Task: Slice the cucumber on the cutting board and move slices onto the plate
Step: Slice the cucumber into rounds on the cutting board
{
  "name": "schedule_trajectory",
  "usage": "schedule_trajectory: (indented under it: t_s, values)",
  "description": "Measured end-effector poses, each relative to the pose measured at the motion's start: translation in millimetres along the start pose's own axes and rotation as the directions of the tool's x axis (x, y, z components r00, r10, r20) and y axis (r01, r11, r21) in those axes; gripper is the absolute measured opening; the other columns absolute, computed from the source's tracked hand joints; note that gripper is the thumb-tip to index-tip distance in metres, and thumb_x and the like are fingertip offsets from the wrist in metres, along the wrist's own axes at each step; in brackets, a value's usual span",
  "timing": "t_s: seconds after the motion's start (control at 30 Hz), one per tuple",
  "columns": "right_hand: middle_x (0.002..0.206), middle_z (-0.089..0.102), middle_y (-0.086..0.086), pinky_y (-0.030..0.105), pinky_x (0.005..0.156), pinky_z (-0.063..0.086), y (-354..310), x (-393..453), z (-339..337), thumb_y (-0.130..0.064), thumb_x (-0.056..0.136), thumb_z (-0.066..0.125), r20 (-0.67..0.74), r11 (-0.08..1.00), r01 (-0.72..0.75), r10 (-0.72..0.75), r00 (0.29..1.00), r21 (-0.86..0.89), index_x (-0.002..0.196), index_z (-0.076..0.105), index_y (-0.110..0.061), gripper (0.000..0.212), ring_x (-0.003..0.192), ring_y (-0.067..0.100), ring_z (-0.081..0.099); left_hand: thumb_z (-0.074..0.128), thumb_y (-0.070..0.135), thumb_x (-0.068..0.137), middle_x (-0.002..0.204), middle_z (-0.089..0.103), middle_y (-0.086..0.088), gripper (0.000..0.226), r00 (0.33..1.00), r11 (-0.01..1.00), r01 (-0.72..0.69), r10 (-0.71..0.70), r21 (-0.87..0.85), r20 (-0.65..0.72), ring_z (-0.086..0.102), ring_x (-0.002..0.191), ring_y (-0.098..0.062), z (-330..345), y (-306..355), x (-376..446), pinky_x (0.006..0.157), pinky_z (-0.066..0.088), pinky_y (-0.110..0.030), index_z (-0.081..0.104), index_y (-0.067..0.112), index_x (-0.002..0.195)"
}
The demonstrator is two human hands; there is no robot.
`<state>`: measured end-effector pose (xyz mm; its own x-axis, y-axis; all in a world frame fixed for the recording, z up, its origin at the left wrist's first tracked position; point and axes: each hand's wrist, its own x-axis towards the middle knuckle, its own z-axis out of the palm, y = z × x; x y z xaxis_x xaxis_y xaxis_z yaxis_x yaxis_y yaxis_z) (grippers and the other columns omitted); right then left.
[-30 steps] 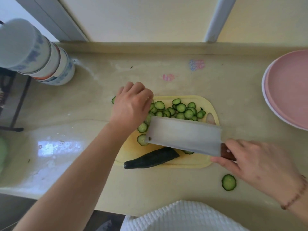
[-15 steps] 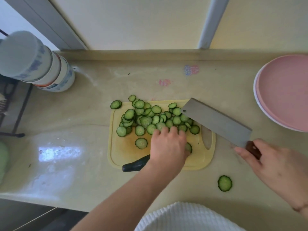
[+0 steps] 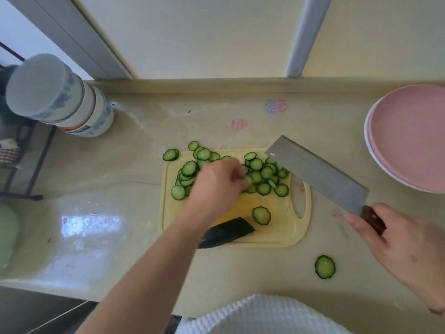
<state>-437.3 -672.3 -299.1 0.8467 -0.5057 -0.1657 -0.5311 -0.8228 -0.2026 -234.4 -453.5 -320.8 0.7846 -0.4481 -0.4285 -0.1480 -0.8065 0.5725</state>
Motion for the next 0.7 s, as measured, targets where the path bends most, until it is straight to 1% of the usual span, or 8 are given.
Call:
schedule_trajectory:
  t_s: [0.07,0.17,0.23,0.3,0.37,0.43,0.53,0.7]
  values:
    - [0.035,0.034,-0.006,0.03,0.029,0.034,-2.4,-1.1,-1.7,-0.073,0.086,0.031,0.009,1.0,0.014,-0.014,1.0,-0.006,0.06,0.033,-0.024,0.056,0.028,0.02,0.039,0.071,0.02,0.095,0.088,0.062,0.014,0.009,0.989,0.996,0.076,-0.082,-0.049,-0.126,0.06,0.075,0.0,-27.9,-17.3,13.6,0.055,0.042,-0.009,0.064,0.026,0.097]
    - [0.033,0.033,-0.005,0.026,0.029,0.03,-6.9,-2.4,-2.6,-0.069,0.089,0.039,0.018,1.0,0.024,-0.024,1.0,0.009,0.06,0.03,-0.027,0.052,0.027,0.019,0.038,0.072,0.018,0.094,0.095,0.068,0.004,0.009,0.965,0.987,0.155,-0.158,-0.033,-0.21,0.063,0.079,-0.012,-52.4,-47.7,30.4,0.057,0.042,-0.018,0.068,0.024,0.098]
    - [0.032,0.031,-0.005,0.025,0.029,0.027,-10.0,-3.1,-2.7,-0.069,0.089,0.038,0.032,0.999,0.025,-0.026,0.999,0.02,0.059,0.028,-0.029,0.051,0.027,0.014,0.036,0.073,0.02,0.093,0.097,0.068,0.001,0.014,0.958,0.979,0.187,-0.165,0.075,-0.234,0.062,0.078,-0.017,-53.3,-62.8,32.8,0.062,0.046,-0.026,0.07,0.02,0.107]
    - [0.032,0.03,-0.005,0.025,0.028,0.026,-11.8,-3.6,-2.4,-0.071,0.086,0.033,0.043,0.999,0.031,-0.032,0.999,0.021,0.059,0.028,-0.028,0.051,0.027,0.012,0.035,0.074,0.017,0.092,0.1,0.066,-0.005,0.022,0.932,0.959,0.116,-0.015,0.259,-0.362,0.063,0.089,-0.025,-44.3,-67.7,28.9,0.073,0.049,-0.033,0.071,0.012,0.113]
    - [0.032,0.032,-0.005,0.027,0.028,0.03,-11.4,-4.7,-0.1,-0.072,0.085,0.032,0.038,0.999,0.021,-0.022,0.999,0.025,0.059,0.032,-0.026,0.053,0.027,0.014,0.037,0.073,0.012,0.09,0.095,0.065,-0.008,0.013,0.866,0.938,-0.09,0.239,0.335,-0.438,0.061,0.087,-0.029,-26.9,-54.7,16.2,0.071,0.05,-0.037,0.072,0.008,0.102]
    - [0.033,0.035,-0.004,0.034,0.028,0.035,-9.6,-5.3,2.7,-0.074,0.085,0.031,0.021,0.999,-0.001,0.0,1.0,0.033,0.059,0.036,-0.023,0.057,0.029,0.017,0.04,0.072,0.017,0.091,0.088,0.065,-0.003,0.006,0.866,0.895,-0.28,0.392,0.347,-0.311,0.059,0.079,-0.023,-3.5,-35.0,2.4,0.067,0.054,-0.038,0.073,0.011,0.092]
    - [0.034,0.037,-0.003,0.041,0.03,0.039,-4.9,-5.3,6.6,-0.078,0.085,0.028,0.007,0.998,-0.034,0.034,0.999,0.054,0.06,0.034,-0.022,0.062,0.031,0.021,0.043,0.067,0.043,0.093,0.096,0.062,0.003,0.027,0.938,0.869,-0.32,0.347,0.377,-0.004,0.054,0.088,-0.017,33.4,-12.1,-15.3,0.079,0.049,-0.034,0.07,0.018,0.103]
    - [0.033,0.037,-0.002,0.038,0.03,0.04,2.0,-4.9,8.3,-0.08,0.084,0.025,0.009,0.994,-0.056,0.055,0.998,0.091,0.059,0.034,-0.02,0.066,0.03,0.022,0.043,0.065,0.051,0.093,0.11,0.06,0.001,0.038,0.971,0.816,-0.224,0.232,0.533,0.052,0.049,0.11,-0.025,62.6,2.1,-24.4,0.092,0.04,-0.039,0.061,0.019,0.111]
